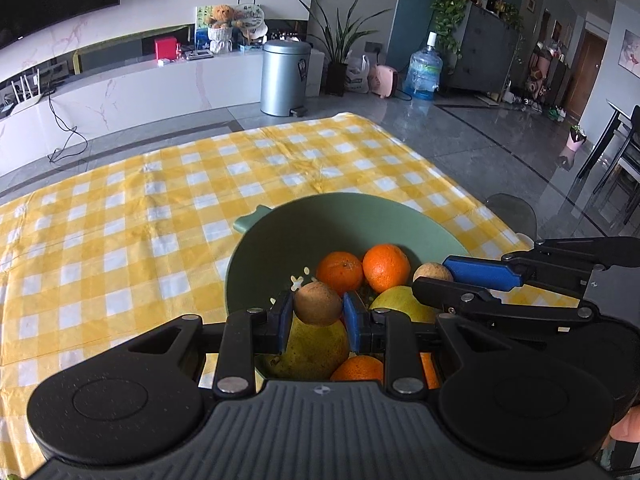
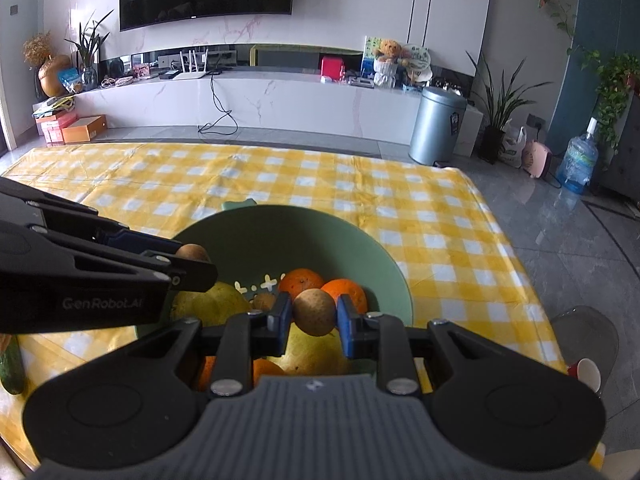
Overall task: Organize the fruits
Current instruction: 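Carry both kiwis over the green colander and open both tools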
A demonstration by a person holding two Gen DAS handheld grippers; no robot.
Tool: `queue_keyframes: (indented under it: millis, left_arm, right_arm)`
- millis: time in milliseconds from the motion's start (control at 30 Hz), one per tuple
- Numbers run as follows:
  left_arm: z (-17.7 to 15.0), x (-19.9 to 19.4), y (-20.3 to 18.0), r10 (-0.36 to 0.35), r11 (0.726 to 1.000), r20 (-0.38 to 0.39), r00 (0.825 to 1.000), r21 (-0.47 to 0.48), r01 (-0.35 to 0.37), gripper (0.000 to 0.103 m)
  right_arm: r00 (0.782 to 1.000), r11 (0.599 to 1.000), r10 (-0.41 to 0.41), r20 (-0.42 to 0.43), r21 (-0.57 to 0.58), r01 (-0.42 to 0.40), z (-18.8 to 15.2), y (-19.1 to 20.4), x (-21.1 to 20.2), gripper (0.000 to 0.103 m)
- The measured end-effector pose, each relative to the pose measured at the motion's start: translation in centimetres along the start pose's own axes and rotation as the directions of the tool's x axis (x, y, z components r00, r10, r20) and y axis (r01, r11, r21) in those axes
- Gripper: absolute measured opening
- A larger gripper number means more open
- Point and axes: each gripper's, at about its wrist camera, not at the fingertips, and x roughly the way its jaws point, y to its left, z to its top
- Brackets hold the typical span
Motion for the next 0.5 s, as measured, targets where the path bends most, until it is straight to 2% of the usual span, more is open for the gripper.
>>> queue_keyframes:
  millis: [267,500]
  left_arm:
    - [-0.2,1.3,0.4,-0.005,1.000,-0.024,1.000,-0.001,0.005,0.030]
    - [0.0,1.4,0.4,-0.007,1.000,-0.024,1.000,-0.001,0.007,0.030]
  right_arm:
    - [0.999,1.000,0.020,-0.047,0.010,-0.020,-0.6,0.0,1.6,0.021]
    - [0.999,1.000,0.020,-0.040,0.004,-0.020,-0.5,0.0,1.7,0.021]
